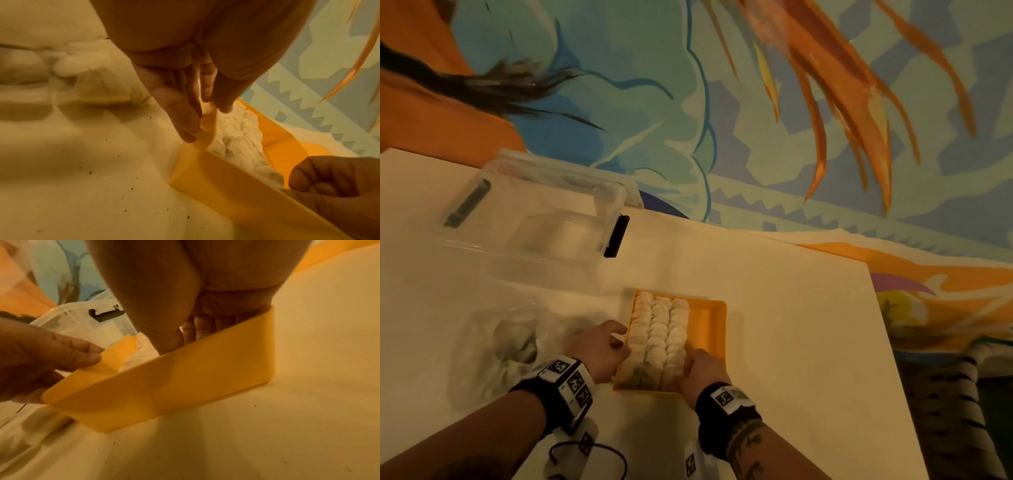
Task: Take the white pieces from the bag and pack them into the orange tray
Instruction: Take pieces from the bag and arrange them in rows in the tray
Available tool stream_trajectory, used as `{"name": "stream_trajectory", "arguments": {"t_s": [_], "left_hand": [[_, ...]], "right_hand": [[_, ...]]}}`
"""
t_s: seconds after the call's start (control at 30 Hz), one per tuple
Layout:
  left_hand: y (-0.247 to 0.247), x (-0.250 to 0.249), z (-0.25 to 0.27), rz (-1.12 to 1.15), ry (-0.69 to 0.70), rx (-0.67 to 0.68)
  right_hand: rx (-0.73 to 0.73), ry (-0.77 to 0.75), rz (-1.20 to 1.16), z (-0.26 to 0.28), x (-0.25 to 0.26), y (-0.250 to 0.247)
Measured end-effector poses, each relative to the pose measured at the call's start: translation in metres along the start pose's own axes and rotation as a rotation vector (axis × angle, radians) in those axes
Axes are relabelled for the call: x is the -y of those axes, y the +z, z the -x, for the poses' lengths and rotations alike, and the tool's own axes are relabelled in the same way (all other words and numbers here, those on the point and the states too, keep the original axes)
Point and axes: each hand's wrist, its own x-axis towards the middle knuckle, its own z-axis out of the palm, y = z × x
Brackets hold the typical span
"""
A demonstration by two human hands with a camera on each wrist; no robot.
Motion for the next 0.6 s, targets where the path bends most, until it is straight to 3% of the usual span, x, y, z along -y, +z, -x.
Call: {"name": "stream_trajectory", "arguments": {"t_s": [0.43, 0.6], "left_hand": [[0.0, -0.007, 0.016, -0.053, 0.011, -0.021], [-0.013, -0.011, 0.024, -0.118, 0.069, -0.054]], "right_hand": [[-0.043, -0.143, -0.016, 0.033, -0.009, 0.004], [0.004, -0.252, 0.045, 0.032, -0.018, 0.011]]}}
